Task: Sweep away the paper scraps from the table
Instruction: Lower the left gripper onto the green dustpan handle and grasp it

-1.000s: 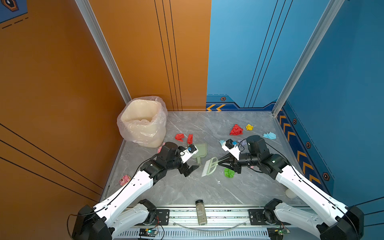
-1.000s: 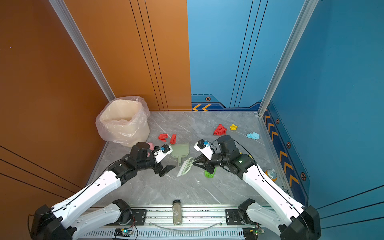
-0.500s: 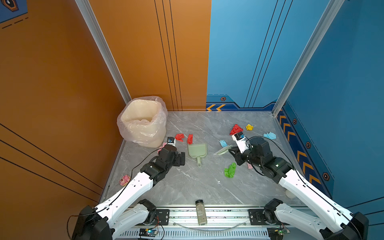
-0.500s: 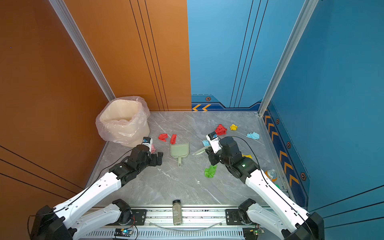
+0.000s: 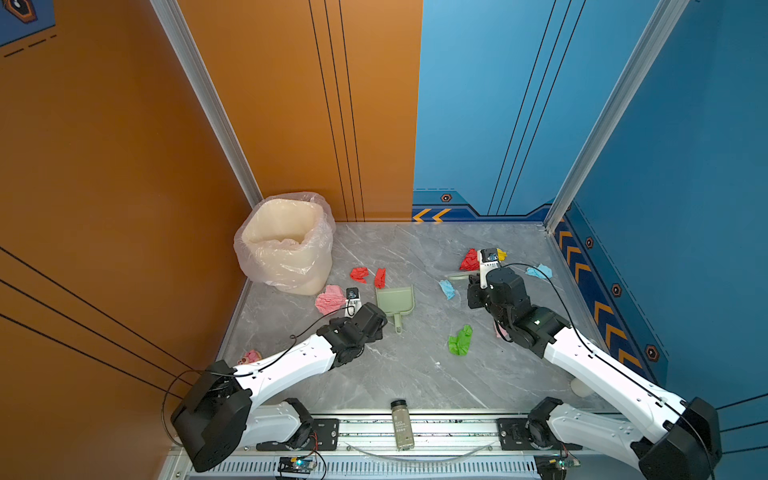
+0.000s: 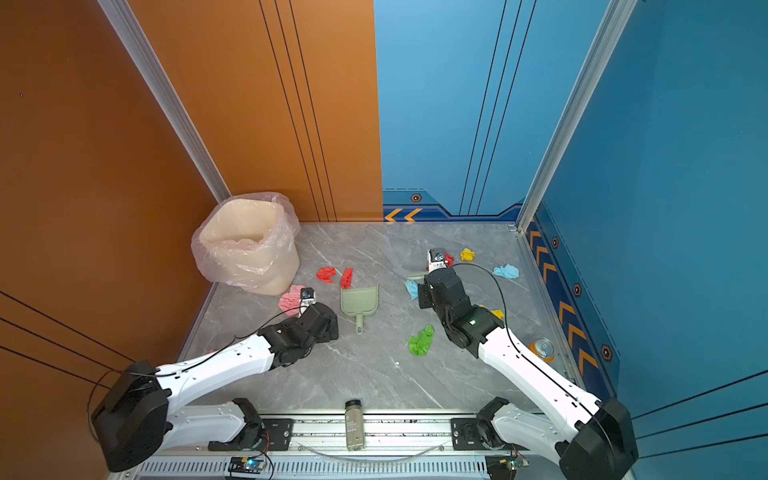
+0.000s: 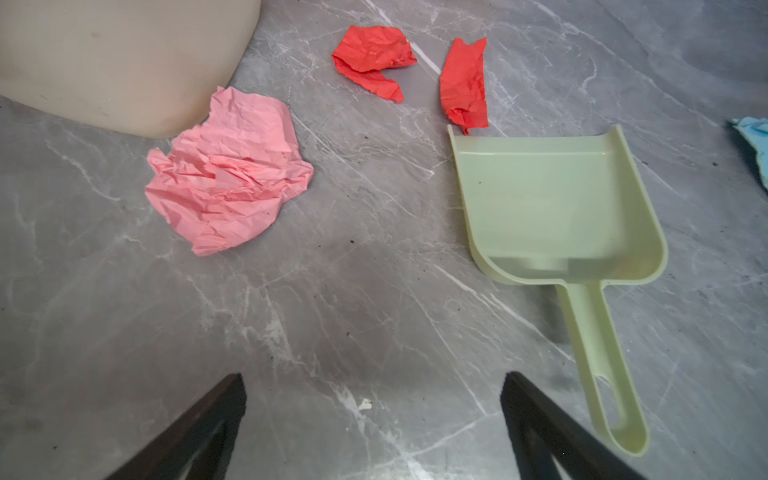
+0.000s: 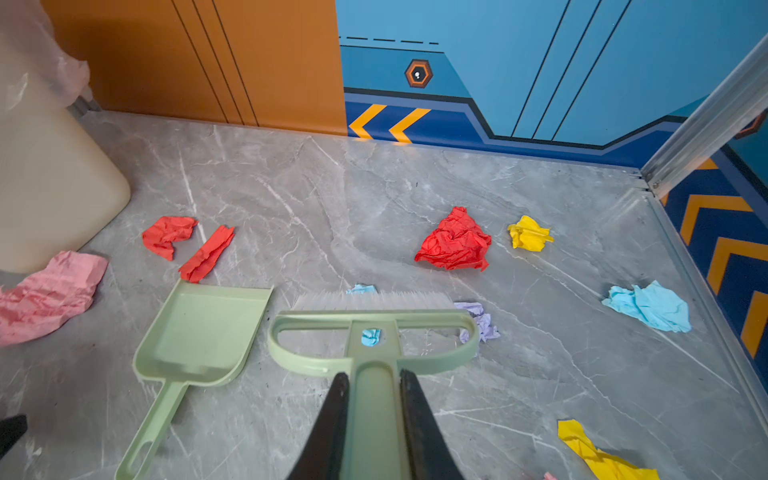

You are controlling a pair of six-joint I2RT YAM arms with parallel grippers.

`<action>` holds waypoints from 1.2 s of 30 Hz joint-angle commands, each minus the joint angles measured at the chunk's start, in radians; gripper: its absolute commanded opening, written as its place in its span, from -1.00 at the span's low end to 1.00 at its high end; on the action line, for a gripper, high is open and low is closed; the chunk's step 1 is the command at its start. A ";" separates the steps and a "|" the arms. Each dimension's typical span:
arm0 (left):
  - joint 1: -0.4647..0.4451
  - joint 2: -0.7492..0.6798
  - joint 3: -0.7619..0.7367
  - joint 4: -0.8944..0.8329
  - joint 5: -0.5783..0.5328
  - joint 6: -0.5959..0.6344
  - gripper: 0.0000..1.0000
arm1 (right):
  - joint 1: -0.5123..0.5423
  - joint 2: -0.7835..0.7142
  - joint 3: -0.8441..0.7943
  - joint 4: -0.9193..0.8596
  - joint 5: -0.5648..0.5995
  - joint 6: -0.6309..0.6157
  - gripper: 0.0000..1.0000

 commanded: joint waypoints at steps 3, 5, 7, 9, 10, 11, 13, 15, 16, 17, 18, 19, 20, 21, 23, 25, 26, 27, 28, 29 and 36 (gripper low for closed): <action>-0.078 0.083 0.064 -0.013 -0.095 -0.115 0.95 | 0.006 0.051 0.063 0.041 0.095 0.051 -1.00; -0.099 0.119 0.082 -0.019 -0.097 -0.131 0.95 | 0.002 0.055 0.050 0.067 0.098 0.075 -1.00; -0.130 0.149 0.093 -0.026 -0.129 -0.141 0.95 | 0.000 0.053 0.029 0.108 0.077 0.079 -1.00; -0.142 0.169 0.105 -0.036 -0.148 -0.149 0.95 | 0.000 0.050 0.018 0.125 0.065 0.088 -1.00; -0.144 0.177 0.109 -0.038 -0.143 -0.152 0.95 | -0.002 0.047 0.015 0.128 0.056 0.089 -1.00; -0.147 0.183 0.115 -0.038 -0.142 -0.158 0.95 | -0.002 0.047 0.013 0.129 0.048 0.088 -1.00; -0.152 0.201 0.130 -0.043 -0.145 -0.164 0.95 | -0.002 0.047 0.014 0.129 0.039 0.084 -1.00; -0.158 0.217 0.146 -0.053 -0.146 -0.169 0.95 | -0.002 0.045 0.013 0.127 0.040 0.090 -1.00; -0.164 0.224 0.153 -0.054 -0.149 -0.170 0.95 | -0.002 0.045 0.011 0.126 0.037 0.091 -1.00; -0.167 0.231 0.158 -0.056 -0.154 -0.171 0.95 | -0.001 0.043 0.011 0.124 0.034 0.090 -1.00; -0.173 0.236 0.163 -0.062 -0.158 -0.178 0.95 | -0.001 0.040 0.009 0.123 0.028 0.092 -1.00; -0.176 0.241 0.166 -0.063 -0.158 -0.183 0.95 | 0.000 0.036 0.005 0.124 0.022 0.093 -1.00; -0.176 0.246 0.170 -0.064 -0.157 -0.183 0.95 | 0.000 0.031 0.000 0.124 0.018 0.092 -1.00; -0.179 0.252 0.175 -0.065 -0.158 -0.184 0.95 | 0.000 0.024 -0.005 0.125 0.016 0.092 -1.00; -0.178 0.267 0.182 -0.066 -0.158 -0.184 0.95 | -0.001 0.009 -0.017 0.127 0.017 0.093 -1.00; -0.185 0.287 0.189 -0.066 -0.155 -0.189 0.95 | -0.001 -0.003 -0.026 0.126 0.020 0.089 -1.00; -0.186 0.297 0.192 -0.065 -0.153 -0.194 0.95 | 0.000 -0.010 -0.032 0.127 0.019 0.088 -1.00; -0.189 0.307 0.196 -0.064 -0.156 -0.199 0.95 | 0.000 -0.015 -0.038 0.129 0.018 0.087 -1.00; -0.192 0.318 0.202 -0.064 -0.158 -0.204 0.95 | -0.001 -0.019 -0.042 0.129 0.019 0.086 -1.00; -0.195 0.327 0.209 -0.063 -0.158 -0.205 0.95 | -0.002 -0.023 -0.045 0.127 0.017 0.086 -1.00; -0.201 0.415 0.268 -0.020 -0.182 -0.181 0.95 | -0.006 -0.023 -0.049 0.117 0.014 0.066 -1.00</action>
